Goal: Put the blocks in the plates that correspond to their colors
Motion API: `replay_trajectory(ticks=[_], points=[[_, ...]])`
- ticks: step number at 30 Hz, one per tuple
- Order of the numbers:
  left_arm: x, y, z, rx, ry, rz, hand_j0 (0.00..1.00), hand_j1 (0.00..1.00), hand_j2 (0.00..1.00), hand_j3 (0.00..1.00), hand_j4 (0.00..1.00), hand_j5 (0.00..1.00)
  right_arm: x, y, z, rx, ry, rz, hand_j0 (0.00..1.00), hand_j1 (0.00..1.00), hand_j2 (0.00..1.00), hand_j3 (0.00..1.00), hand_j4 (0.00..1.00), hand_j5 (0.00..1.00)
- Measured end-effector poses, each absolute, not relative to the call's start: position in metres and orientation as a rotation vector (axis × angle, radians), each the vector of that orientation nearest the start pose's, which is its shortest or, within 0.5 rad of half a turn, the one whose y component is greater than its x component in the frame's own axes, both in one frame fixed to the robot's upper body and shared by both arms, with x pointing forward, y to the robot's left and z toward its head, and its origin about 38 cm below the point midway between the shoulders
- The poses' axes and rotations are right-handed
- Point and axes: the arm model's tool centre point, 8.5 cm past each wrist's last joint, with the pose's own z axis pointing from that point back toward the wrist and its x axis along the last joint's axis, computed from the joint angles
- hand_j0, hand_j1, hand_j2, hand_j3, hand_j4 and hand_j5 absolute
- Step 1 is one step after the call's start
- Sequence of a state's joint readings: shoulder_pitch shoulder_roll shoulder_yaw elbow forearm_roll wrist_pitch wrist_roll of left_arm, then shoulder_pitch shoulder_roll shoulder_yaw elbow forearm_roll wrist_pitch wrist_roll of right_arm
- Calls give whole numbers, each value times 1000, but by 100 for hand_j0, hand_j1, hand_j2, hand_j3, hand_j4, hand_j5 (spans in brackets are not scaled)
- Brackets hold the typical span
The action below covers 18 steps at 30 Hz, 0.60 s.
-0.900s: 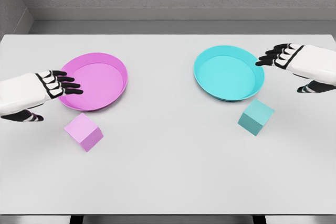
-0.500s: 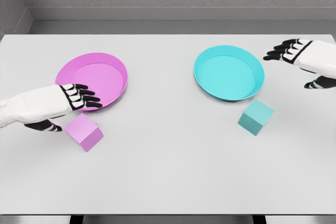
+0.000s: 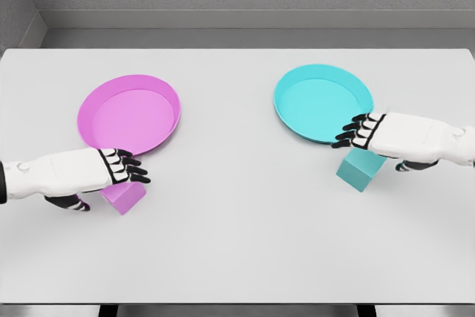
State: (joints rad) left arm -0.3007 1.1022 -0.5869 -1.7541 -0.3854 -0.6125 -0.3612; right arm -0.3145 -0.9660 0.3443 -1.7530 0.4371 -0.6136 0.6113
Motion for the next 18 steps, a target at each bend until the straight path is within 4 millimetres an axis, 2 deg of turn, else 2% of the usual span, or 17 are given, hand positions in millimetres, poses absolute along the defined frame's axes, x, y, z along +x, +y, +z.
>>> replay_trajectory(ticks=[2, 9, 18], points=[[331, 323, 181, 244, -1372, -2204, 100, 100, 100, 100, 100, 100, 355, -324, 209, -404, -1284, 2258, 100, 100, 100, 100, 100, 100], [333, 314, 176, 259, -1386, -2226, 100, 100, 100, 100, 100, 100, 355, -322, 205, -408, -1268, 2275, 100, 100, 100, 100, 100, 100], [336, 316, 172, 286, -1360, -2247, 97, 97, 97, 97, 97, 97, 357, -322, 201, -440, -1235, 2298, 100, 100, 100, 100, 100, 100]])
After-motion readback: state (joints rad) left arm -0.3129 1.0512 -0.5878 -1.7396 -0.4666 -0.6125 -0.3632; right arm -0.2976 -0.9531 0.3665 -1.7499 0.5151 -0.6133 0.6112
